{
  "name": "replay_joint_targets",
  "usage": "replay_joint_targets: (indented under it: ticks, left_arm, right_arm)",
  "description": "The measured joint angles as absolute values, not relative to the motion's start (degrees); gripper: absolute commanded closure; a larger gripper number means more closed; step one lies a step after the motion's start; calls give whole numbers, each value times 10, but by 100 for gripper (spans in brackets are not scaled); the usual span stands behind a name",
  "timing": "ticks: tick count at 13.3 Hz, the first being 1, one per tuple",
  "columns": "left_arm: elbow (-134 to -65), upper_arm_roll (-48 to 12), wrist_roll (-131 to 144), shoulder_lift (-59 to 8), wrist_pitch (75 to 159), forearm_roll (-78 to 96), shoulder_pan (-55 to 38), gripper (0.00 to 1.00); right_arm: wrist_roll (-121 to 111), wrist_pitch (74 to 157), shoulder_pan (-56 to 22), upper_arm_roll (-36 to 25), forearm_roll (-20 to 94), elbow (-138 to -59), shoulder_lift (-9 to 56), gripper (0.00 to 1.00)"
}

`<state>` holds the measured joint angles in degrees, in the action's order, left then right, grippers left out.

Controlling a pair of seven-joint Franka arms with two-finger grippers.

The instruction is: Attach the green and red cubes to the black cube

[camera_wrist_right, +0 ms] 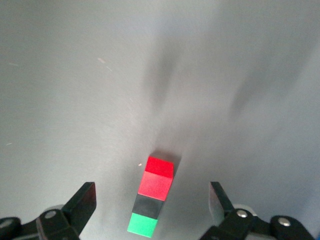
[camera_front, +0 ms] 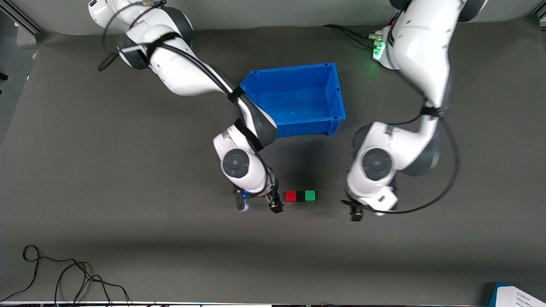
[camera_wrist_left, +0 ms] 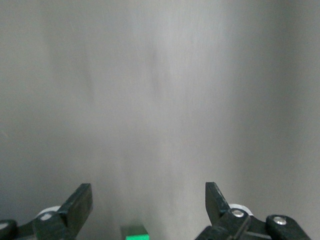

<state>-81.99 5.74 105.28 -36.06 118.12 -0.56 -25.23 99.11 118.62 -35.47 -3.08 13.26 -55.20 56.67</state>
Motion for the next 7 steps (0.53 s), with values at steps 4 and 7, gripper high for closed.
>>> replay_joint_targets:
  ticks: [4, 7]
  left_arm:
    - [-822, 58, 926, -287, 1095, -6, -187, 0]
    - [-822, 59, 820, -231, 1030, -7, -148, 0]
  right_arm:
    - [798, 1157, -343, -85, 133, -660, 471, 0]
    - [640, 1130, -328, -121, 133, -748, 395, 0]
